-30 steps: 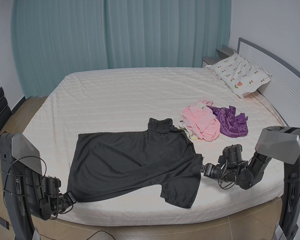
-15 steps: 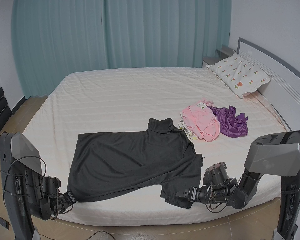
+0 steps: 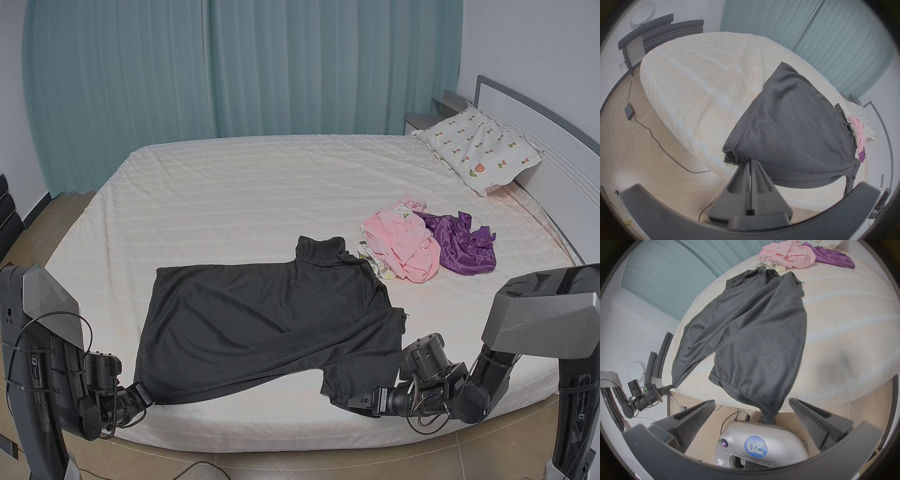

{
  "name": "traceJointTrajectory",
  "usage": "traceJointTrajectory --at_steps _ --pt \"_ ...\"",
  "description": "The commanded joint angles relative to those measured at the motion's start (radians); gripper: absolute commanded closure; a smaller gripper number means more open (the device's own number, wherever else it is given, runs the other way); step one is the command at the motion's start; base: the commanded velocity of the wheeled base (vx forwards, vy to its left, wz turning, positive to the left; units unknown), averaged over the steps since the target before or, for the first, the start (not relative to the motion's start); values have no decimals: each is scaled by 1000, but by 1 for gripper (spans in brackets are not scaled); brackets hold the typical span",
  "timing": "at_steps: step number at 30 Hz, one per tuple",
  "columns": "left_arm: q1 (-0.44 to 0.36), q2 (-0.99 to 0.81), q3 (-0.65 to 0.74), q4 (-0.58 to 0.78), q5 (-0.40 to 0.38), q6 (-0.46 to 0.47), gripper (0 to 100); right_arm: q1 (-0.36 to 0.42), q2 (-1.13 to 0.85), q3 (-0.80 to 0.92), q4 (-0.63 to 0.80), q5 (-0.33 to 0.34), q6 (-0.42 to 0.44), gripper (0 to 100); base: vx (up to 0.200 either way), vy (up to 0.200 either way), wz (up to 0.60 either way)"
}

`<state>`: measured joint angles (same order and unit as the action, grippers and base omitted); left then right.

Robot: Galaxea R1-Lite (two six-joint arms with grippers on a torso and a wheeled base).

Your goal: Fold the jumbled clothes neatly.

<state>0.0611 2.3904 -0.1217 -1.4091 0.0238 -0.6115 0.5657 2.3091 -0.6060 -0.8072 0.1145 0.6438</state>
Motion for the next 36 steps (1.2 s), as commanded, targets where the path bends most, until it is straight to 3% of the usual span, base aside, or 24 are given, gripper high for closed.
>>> traceJointTrajectory --at_steps 1,16,17,19,25,36 --pt "0 0 -1 -1 1 -1 100 0 -8 5 5 -7 0 0 0 0 0" --pt "3 1 4 -13 1 -4 100 8 24 -101 106 -29 -46 0 0 0 0" --pt "3 1 4 -13 1 -4 100 8 24 -101 106 -29 -46 100 0 0 0" --pt "3 3 10 -33 2 -19 100 19 30 -124 141 -62 -46 100 0 0 0" --pt "5 0 11 -37 1 -22 100 8 -16 -84 163 -73 -44 100 0 0 0" --pt "8 -11 54 -143 4 -22 100 -61 -212 84 201 -42 -47 100 0 0 0"
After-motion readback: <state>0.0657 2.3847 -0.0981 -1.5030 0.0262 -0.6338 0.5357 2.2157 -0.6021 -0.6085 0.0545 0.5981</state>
